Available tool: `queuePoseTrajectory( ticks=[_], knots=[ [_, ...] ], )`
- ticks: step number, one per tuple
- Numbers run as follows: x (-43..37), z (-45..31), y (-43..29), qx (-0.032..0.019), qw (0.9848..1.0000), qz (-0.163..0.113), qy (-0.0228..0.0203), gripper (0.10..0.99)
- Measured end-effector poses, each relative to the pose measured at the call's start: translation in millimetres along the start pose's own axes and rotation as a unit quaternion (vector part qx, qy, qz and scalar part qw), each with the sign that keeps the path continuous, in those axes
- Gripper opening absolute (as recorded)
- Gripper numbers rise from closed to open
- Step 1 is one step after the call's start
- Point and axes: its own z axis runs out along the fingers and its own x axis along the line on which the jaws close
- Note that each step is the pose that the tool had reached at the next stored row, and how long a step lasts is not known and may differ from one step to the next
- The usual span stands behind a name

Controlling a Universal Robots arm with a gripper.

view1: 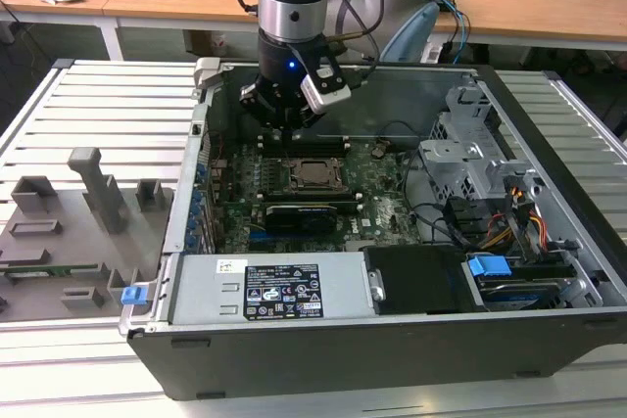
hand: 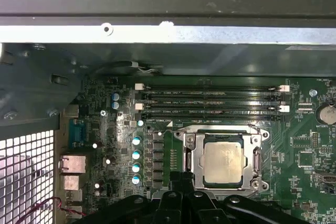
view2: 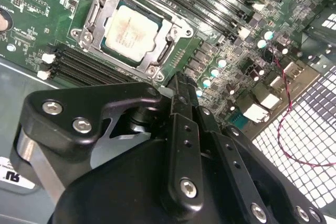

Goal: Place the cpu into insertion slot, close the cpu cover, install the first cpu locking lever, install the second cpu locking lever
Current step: 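Install the first cpu locking lever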

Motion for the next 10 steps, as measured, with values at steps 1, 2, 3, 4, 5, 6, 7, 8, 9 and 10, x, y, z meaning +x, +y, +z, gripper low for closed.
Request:
queuePoseTrajectory(
  ticks=[1,2,3,4,5,6,7,8,9,10],
  knots=[
    [1.0,0.1,0.0,-0.0001,1.0,0.0,-0.0005,0.106],
    [2.7,0.2,0.0,0.0,1.0,0.0,-0.0009,0.106],
    [4.9,0.6,0.1,-0.0001,1.0,0.0,-0.0012,0.106],
    [6.5,0.9,0.6,0.0,1.0,-0.002,-0.0012,0.106],
    [7.4,1.2,1.3,0.0001,1.0,-0.003,-0.0011,0.106],
    [8.0,1.5,1.9,0.0,1.0,-0.006,-0.0011,0.106],
    [8.4,1.8,2.5,0.0001,1.0,-0.009,-0.001,0.106],
    [9.0,2.1,3.2,0.0001,0.9999,-0.011,-0.001,0.106],
    [10.0,2.3,3.7,0.0001,0.9999,-0.012,-0.0009,0.106],
    [10.9,2.3,3.9,0.0001,0.9999,-0.013,-0.0009,0.106]
  ],
)
